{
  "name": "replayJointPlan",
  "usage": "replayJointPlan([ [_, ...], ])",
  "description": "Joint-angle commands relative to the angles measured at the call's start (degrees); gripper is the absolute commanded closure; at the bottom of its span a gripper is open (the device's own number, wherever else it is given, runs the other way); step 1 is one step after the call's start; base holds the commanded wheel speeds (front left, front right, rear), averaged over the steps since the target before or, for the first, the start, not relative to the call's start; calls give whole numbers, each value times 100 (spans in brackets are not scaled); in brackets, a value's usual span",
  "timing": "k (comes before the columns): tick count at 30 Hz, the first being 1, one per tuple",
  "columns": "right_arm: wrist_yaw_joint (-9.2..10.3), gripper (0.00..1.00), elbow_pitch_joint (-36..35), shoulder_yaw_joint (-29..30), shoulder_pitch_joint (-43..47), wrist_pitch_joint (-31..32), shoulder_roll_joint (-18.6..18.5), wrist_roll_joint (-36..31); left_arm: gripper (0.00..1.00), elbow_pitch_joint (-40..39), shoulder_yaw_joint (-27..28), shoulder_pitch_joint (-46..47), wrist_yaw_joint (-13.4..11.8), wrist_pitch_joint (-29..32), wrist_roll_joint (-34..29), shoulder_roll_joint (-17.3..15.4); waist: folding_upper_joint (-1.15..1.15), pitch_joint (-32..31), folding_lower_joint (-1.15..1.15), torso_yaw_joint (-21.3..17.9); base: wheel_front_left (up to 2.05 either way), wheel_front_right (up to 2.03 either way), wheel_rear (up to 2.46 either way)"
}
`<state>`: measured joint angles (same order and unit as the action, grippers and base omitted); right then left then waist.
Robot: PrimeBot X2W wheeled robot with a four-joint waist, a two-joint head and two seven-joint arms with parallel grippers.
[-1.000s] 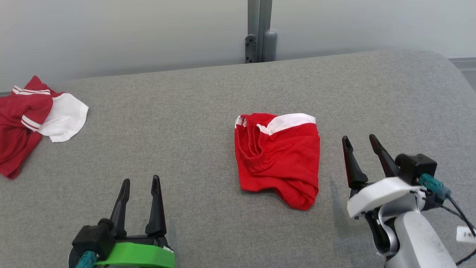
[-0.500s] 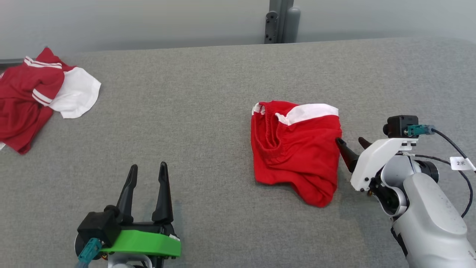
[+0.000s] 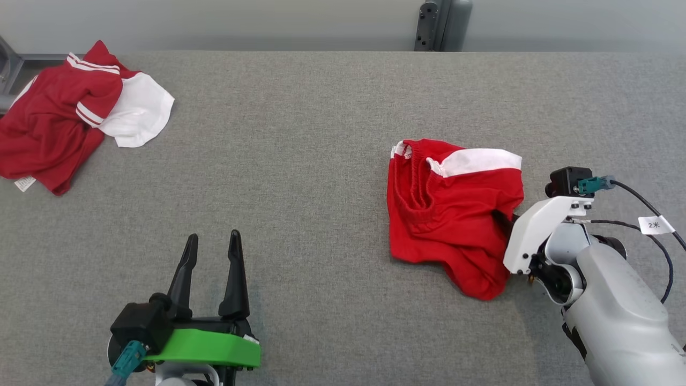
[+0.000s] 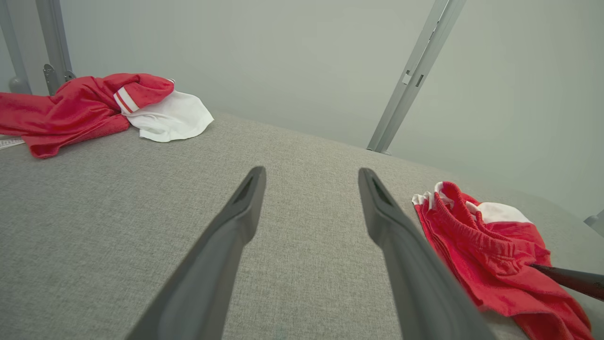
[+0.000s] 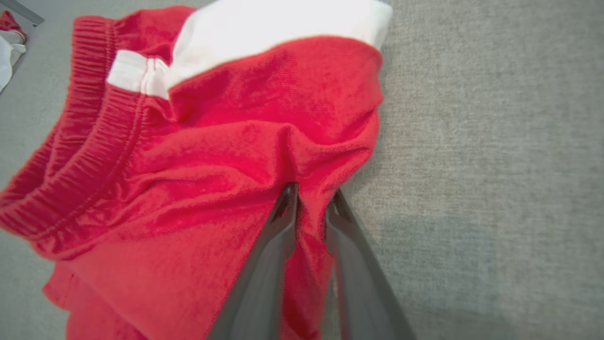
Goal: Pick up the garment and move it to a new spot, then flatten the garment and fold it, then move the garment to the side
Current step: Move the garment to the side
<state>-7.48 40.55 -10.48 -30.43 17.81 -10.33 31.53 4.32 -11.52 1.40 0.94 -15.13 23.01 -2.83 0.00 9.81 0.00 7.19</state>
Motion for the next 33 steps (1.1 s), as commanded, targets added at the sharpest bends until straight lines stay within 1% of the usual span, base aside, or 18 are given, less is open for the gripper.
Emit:
replayJointPlan([
  [1, -2, 100, 73, -47, -100, -68, -65, -23, 0, -15, -4, 71, -3, -1, 24, -12, 0, 2, 0, 4, 0, 0, 0],
  [7, -1, 100, 288, -274, -308, -325, -306, -94, 0, -67, 26, -2, -3, 0, -44, -12, 0, 26, 0, -60, 0, 0, 0],
  [12, -1, 100, 378, -403, -456, -454, -516, -49, 0, -124, -4, 18, 53, -1, -148, -12, 0, 89, 0, -324, 0, 0, 0],
  [16, -2, 100, 428, -465, -595, -549, -671, -31, 0, -189, -50, 116, 99, -1, -236, -12, 0, 213, 0, -701, 0, 0, 0],
  [21, -2, 100, 428, -516, -803, -663, -814, -20, 0, -241, -150, 249, 173, -1, -380, -13, 0, 437, 0, -1290, 0, 0, 0],
  [27, -2, 100, 464, -656, -1199, -787, -849, -114, 0, -232, -207, 465, 274, 0, -570, -19, 0, 804, 0, -2025, 0, 0, 0],
  [30, -2, 100, 524, -713, -1392, -870, -802, -159, 0, -246, -242, 549, 318, 0, -670, -39, 0, 983, 0, -2258, 0, 0, 0],
  [33, -2, 100, 604, -766, -1576, -952, -773, -183, 0, -260, -297, 633, 355, -1, -768, -82, 0, 1139, 0, -2388, 0, 0, 0],
])
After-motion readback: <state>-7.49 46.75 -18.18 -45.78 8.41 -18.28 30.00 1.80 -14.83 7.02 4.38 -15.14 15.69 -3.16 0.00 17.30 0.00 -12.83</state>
